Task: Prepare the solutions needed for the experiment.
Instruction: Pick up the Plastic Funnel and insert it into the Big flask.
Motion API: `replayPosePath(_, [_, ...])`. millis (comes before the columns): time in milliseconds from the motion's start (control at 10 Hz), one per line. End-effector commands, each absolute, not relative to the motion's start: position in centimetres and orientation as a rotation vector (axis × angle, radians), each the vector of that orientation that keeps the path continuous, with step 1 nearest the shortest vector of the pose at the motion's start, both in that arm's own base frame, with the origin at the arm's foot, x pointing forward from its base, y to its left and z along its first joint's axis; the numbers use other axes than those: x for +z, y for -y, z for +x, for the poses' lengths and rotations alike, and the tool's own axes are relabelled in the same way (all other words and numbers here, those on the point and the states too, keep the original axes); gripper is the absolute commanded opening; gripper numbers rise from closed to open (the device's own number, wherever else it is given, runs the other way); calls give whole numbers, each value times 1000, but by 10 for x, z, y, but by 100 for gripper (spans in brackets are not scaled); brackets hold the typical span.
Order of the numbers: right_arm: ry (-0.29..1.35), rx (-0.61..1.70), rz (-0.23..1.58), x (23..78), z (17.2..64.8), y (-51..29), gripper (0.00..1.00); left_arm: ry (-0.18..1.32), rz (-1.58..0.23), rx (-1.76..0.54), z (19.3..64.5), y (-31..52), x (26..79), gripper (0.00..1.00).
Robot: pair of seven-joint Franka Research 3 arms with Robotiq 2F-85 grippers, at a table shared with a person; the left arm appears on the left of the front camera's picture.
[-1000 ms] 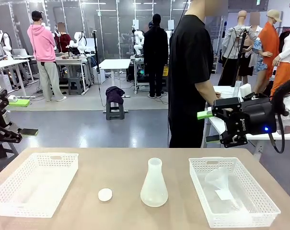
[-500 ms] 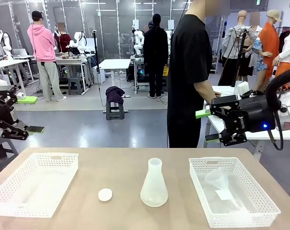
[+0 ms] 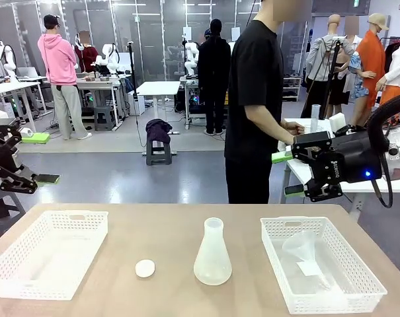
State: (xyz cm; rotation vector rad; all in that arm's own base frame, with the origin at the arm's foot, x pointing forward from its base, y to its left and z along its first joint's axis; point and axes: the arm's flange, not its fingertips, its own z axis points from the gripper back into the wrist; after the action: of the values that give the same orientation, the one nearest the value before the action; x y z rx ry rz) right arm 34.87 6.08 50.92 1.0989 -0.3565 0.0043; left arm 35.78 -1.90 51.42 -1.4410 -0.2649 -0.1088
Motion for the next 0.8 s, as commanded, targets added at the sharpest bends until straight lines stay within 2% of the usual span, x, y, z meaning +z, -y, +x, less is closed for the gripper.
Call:
replayPosePath(0, [370,263,839,523,378,-43,100,267,-1456,-121,356,20,516,100])
replayPosePath(400, [272,875,364,570,447,-45,100,267,-1456,-121,356,20,516,100])
replayPosePath(700, [179,1360,108,583,480,-68,100,267,-1456,-121,356,20,516,100])
